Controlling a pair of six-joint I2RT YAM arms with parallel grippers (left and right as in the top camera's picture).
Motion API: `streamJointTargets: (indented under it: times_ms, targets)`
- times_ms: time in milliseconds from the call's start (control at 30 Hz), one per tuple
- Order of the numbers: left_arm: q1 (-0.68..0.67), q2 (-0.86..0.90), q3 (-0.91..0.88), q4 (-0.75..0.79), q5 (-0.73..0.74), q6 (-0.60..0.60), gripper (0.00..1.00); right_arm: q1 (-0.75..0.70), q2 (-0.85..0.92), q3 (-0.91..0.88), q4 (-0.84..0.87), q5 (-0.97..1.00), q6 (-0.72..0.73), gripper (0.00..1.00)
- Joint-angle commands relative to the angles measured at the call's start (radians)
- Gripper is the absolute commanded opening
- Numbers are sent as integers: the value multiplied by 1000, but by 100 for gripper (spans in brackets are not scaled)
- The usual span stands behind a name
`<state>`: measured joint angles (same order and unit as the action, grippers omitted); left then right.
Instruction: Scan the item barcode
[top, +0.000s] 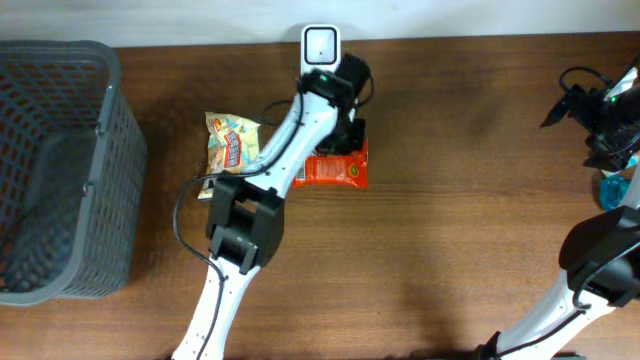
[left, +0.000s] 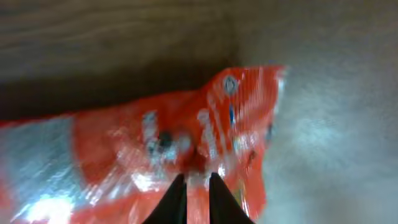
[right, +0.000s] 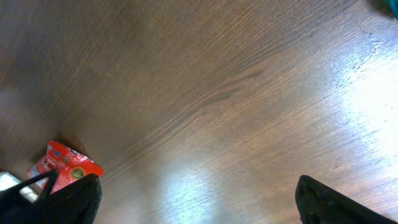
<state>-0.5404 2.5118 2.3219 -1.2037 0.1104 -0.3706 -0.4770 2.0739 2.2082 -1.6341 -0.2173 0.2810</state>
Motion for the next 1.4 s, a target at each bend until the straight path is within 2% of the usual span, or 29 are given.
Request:
streamJointTargets:
  times_ms: [0,100,167,267,300,400,467,533,733,900,1067,1133,1233,1300,1367]
  targets:
    - [13,-6,-83,60,13,5,20,-1,1,0,0,13,-3,98]
    - [14,-9,-33,31,14,5,33,-1,1,0,0,13,-3,98]
    - [26,-18,89,-58,13,5,40,-1,1,0,0,13,-3,98]
    - [70,-28,389,-259,13,5,82,-1,1,0,0,13,-3,98]
    - [87,-34,484,-323,13,6,90,-1,1,0,0,13,-3,98]
    - [145,-49,695,-470,12,26,99,-1,1,0,0,13,-3,98]
    - [180,-60,736,-484,1,81,99,-1,1,0,0,13,-3,98]
    - [214,-63,735,-484,-2,81,99,-1,1,0,0,13,-3,98]
    - [272,-83,646,-485,34,138,99,-1,1,0,0,13,-3,98]
    - [277,-237,330,-485,32,180,99,-1,1,0,0,13,-3,98]
    - [259,-271,34,-474,42,202,99,-1,1,0,0,13,-3,98]
    - [242,-271,-116,-372,130,244,99,-1,1,0,0,13,-3,98]
    - [227,-269,-309,-132,263,268,100,-1,1,0,0,13,-3,98]
    - [222,-269,-402,12,286,267,98,-1,1,0,0,13,-3,98]
    - [221,-268,-449,90,286,267,94,-1,1,0,0,13,-3,98]
